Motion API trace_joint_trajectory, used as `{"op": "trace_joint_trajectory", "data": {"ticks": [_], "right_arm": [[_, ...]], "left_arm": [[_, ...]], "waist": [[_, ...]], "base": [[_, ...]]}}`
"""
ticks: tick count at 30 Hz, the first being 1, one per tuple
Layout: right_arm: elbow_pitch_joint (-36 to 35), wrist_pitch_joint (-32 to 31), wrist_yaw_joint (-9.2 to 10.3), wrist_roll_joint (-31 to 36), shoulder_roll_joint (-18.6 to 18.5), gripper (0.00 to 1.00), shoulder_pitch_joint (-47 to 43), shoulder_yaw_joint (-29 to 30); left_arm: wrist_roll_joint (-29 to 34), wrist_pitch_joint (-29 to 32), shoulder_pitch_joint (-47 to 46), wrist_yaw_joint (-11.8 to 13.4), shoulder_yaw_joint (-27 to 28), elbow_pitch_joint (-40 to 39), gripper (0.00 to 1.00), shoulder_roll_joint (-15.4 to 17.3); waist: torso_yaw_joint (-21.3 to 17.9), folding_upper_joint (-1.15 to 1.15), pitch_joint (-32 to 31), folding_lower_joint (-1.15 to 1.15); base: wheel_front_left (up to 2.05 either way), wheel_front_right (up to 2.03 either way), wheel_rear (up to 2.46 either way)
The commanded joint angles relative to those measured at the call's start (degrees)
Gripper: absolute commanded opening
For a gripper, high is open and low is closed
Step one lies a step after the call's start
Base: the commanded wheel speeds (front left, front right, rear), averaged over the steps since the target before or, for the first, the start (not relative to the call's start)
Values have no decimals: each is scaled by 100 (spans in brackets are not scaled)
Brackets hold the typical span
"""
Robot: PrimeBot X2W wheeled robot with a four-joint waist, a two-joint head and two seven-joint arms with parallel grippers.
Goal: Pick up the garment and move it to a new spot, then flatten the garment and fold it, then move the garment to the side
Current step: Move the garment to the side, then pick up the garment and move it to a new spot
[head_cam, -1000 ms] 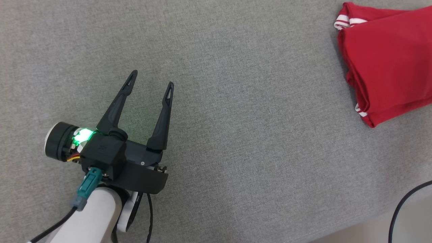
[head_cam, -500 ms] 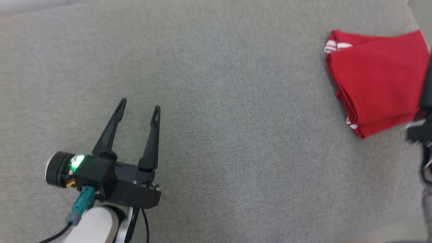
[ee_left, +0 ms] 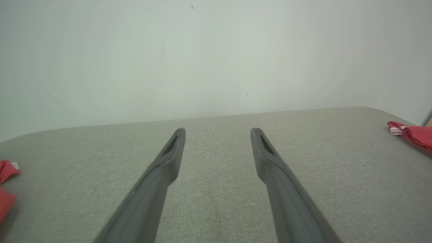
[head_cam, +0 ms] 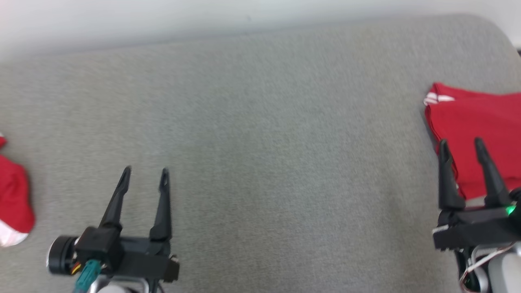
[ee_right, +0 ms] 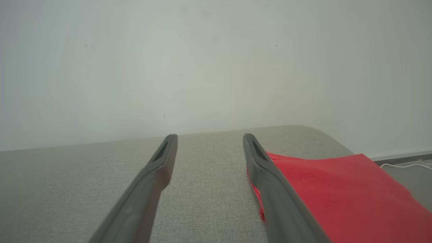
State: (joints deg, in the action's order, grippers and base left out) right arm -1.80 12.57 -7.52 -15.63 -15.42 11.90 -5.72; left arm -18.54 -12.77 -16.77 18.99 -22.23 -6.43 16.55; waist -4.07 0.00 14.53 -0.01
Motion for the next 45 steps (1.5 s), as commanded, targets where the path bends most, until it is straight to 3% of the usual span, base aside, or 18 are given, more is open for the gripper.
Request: {"op": "trace_joint_trajectory", "data": {"ticks": [1,20,45], "right_arm": [[-61,-30,6,57,31,100,-121,-18],[-534,-641,6,301,419,100,-1572,-348],[-842,-743,6,414,594,100,-1928,-267]], "left_arm": [[-34,-49,132,31,43,19,100,36],[-305,-91,1151,51,91,267,100,230],[-411,-13,1272,137,89,370,100,334]], "waist": [[366,0,-421,1],[556,0,-1490,1],[547,0,-1657,1]], "base": [[0,0,0],[0,0,0],[0,0,0]]}}
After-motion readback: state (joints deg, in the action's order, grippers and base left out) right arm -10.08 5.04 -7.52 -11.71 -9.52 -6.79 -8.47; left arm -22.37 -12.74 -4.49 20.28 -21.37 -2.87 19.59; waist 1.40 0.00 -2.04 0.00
